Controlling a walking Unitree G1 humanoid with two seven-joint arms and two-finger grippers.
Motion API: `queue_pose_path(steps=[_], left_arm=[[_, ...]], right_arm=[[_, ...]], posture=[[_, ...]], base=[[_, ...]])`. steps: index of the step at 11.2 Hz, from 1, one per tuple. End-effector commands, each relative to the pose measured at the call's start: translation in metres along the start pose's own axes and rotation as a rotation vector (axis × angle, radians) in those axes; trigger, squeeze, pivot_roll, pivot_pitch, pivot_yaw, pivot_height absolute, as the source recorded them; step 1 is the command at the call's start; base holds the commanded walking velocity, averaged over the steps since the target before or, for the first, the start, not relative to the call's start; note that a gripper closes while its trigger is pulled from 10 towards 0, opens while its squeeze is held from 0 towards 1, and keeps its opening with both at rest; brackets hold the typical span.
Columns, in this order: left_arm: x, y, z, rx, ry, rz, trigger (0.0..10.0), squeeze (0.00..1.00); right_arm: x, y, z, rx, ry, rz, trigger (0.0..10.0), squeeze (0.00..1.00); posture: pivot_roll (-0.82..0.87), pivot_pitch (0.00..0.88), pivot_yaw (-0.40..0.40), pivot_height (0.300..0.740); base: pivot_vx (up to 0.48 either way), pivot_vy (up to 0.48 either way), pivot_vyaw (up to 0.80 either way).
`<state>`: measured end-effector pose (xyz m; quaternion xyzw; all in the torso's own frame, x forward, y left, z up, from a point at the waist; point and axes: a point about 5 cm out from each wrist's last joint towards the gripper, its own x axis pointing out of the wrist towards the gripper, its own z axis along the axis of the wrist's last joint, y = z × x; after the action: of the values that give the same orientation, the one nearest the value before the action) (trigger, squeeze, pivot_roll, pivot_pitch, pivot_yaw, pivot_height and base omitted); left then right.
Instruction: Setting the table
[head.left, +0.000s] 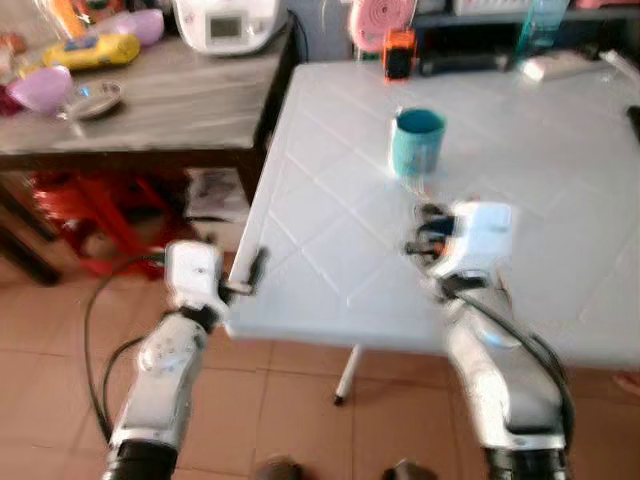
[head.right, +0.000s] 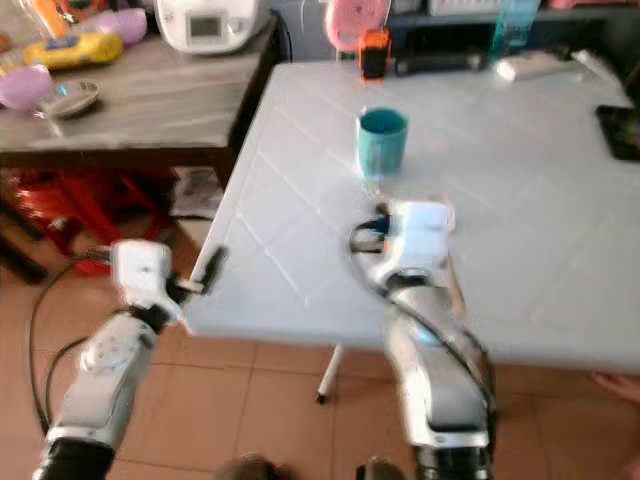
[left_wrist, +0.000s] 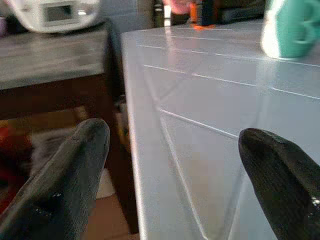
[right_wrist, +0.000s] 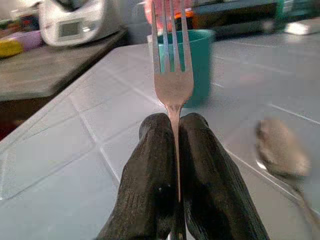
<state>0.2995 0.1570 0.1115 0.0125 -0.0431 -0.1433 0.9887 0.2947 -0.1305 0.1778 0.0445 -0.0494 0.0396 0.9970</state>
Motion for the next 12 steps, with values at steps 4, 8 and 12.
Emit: queue_pose_path(steps=[4, 8, 12], left_arm=[[-0.0018, 0.0084, 0.0006, 0.017, 0.008, 0.022, 10.0, 0.0], [0.0013, 0.0057, 0.0018, 0.012, 0.0, 0.014, 10.0, 0.0], [0.0044, 0.0044, 0.0032, 0.011, -0.009, 0.01, 10.0, 0.0]], right_arm=[[0.0011, 0.0083, 0.0051, 0.013, -0.028, 0.023, 10.0, 0.0], [0.0028, 0.0062, 0.0052, 0.005, -0.034, 0.017, 10.0, 0.0], [0.0044, 0.0062, 0.0042, 0.001, -0.035, 0.018, 10.0, 0.0]], posture=[[-0.06, 0.132, 0.097, 0.74], [-0.07, 0.122, 0.098, 0.74], [-0.06, 0.11, 0.095, 0.74]], base=[[0.0, 0.479, 0.0], [0.0, 0.48, 0.0], [0.0, 0.48, 0.0]])
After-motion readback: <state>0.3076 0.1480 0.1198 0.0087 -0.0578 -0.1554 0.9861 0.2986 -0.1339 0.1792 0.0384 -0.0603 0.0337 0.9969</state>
